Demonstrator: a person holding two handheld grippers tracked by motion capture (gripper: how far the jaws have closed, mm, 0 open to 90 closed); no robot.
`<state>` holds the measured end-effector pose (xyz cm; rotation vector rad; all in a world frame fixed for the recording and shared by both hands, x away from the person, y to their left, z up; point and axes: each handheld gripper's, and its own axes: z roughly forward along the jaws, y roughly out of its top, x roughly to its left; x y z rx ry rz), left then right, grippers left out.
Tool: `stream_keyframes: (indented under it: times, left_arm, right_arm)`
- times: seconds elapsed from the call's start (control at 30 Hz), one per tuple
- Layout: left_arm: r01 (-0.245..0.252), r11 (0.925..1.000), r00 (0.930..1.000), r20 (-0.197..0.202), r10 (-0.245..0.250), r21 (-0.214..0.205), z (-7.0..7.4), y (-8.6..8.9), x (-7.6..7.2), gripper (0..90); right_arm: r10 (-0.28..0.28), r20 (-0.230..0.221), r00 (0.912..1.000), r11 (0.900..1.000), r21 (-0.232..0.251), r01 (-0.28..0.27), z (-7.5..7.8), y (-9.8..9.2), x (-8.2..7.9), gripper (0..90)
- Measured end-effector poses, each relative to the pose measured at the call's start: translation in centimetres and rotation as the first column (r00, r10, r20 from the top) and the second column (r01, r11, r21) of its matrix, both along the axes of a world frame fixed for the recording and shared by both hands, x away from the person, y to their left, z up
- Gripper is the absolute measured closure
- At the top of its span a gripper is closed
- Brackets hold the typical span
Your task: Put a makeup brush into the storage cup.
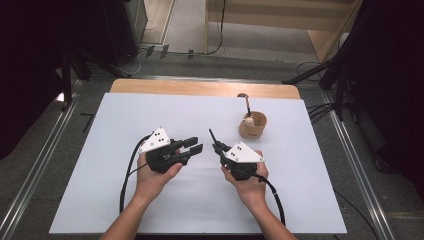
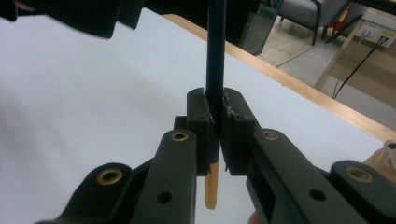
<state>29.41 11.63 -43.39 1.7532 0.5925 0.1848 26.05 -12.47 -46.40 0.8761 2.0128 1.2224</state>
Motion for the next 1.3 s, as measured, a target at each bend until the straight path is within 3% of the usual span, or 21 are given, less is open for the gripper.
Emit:
stream_keyframes:
  times: [0.23,0.43,0.77,0.93,1.13,1.2,1.23,1.27,1.3]
  left_arm:
    - [0.001,1.0000,0.9999,-0.012,-0.001,0.000,0.0,-0.1,0.1,68.1]
    - [0.003,1.0000,0.9998,-0.019,-0.003,-0.001,0.1,0.0,0.1,70.0]
    - [0.007,1.0000,0.9995,-0.032,-0.007,-0.006,0.1,0.0,0.2,75.4]
    - [0.013,0.9999,0.9992,-0.039,-0.013,0.003,0.1,-0.1,0.2,85.7]
    - [0.002,0.9999,0.9996,-0.027,-0.002,0.013,0.1,-0.1,0.1,86.9]
    - [-0.012,0.9998,0.9998,-0.015,0.012,0.015,0.2,0.0,0.1,86.9]
    - [-0.023,0.9997,0.9997,-0.004,0.023,0.009,0.3,0.2,0.1,86.9]
    - [-0.028,0.9996,0.9996,0.004,0.028,0.005,0.3,0.3,0.1,86.9]
    - [-0.028,0.9996,0.9996,0.004,0.028,0.005,0.3,0.3,0.1,86.9]
  right_arm:
    - [0.051,0.025,0.9984,0.9938,-0.100,-0.048,-1.0,1.4,-0.4,84.5]
    - [0.071,0.043,0.9966,0.9868,-0.149,-0.064,-1.3,2.1,-0.7,84.5]
    - [0.082,0.054,0.9952,0.9820,-0.175,-0.071,-1.5,2.3,-0.6,84.4]
    - [0.083,0.059,0.9948,0.9796,-0.188,-0.071,-1.6,2.4,-0.6,84.5]
    - [0.089,0.063,0.9941,0.9797,-0.186,-0.075,-1.6,2.3,-0.5,82.9]
    - [0.072,0.052,0.9960,0.9870,-0.148,-0.064,-1.6,2.3,-0.6,66.1]
    - [0.070,0.048,0.9964,0.9927,-0.102,-0.065,-1.3,2.1,-0.7,52.3]
    - [0.071,0.042,0.9966,0.9947,-0.077,-0.068,-1.2,2.1,-0.8,46.6]
    - [0.071,0.042,0.9966,0.9947,-0.077,-0.068,-1.2,2.1,-0.8,46.6]
